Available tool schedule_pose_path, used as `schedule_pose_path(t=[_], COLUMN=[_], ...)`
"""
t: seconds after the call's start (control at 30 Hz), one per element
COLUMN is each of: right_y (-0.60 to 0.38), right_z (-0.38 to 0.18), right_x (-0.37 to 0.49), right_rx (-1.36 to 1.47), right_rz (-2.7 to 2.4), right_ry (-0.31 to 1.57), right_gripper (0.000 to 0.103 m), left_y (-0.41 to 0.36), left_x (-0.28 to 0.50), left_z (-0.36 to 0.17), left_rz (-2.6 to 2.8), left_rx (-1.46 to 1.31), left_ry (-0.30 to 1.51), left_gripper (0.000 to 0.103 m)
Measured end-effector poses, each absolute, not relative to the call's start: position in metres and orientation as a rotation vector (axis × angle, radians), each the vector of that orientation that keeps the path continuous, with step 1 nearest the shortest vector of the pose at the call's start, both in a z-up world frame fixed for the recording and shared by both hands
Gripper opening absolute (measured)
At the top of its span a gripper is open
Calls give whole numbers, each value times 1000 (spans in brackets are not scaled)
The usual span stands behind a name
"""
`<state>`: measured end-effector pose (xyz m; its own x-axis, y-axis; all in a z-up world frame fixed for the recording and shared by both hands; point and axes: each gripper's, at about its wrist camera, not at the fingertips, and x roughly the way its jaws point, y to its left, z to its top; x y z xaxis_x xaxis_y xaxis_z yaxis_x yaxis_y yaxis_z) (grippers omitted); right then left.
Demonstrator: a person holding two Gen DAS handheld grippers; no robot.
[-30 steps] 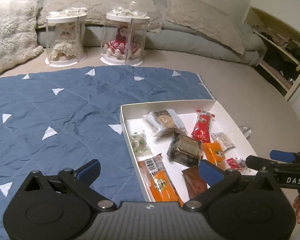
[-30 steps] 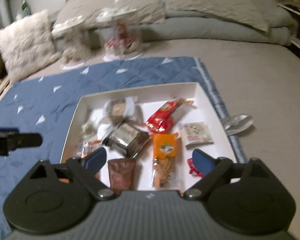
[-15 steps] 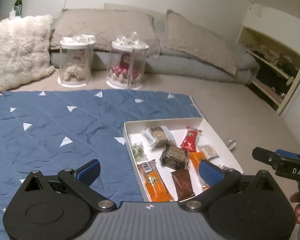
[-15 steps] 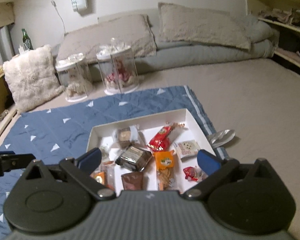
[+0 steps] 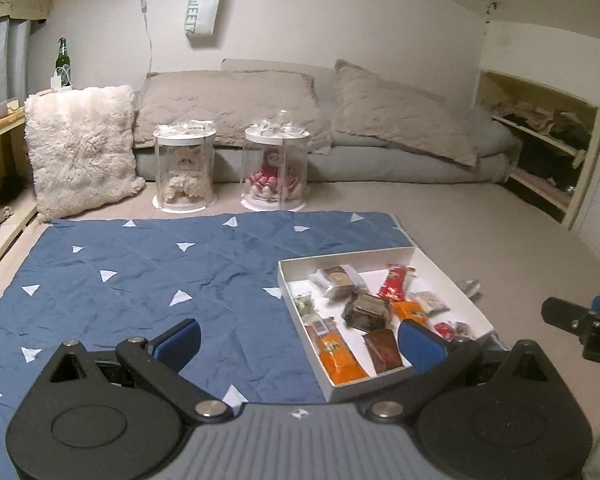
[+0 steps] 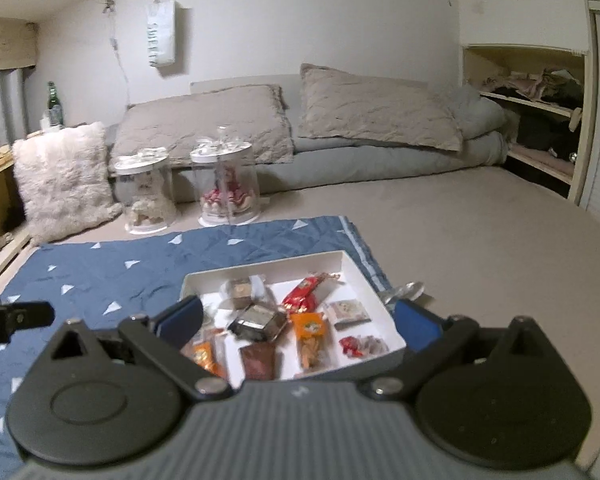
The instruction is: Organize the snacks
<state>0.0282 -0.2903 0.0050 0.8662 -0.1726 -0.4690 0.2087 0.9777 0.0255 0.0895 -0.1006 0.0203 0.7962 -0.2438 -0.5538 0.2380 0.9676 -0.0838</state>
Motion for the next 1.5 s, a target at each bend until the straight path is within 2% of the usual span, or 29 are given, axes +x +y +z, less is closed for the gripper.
schedule_pose_path(t=[0.7,1.5], right_y=[-262,-258], right_z=[-19,-32], right_x=[-69,-81], right_rx=[-17,-50], right_rz=[-187,-148], right_ry=[460,476], right_gripper=[103,103], left_y=[-89,-76], left_x=[-3,-15], left_z=[-5,-18], left_rz=[-249,-227], left_rx=[79,86], left_ry=[548,553], left_gripper=[103,103])
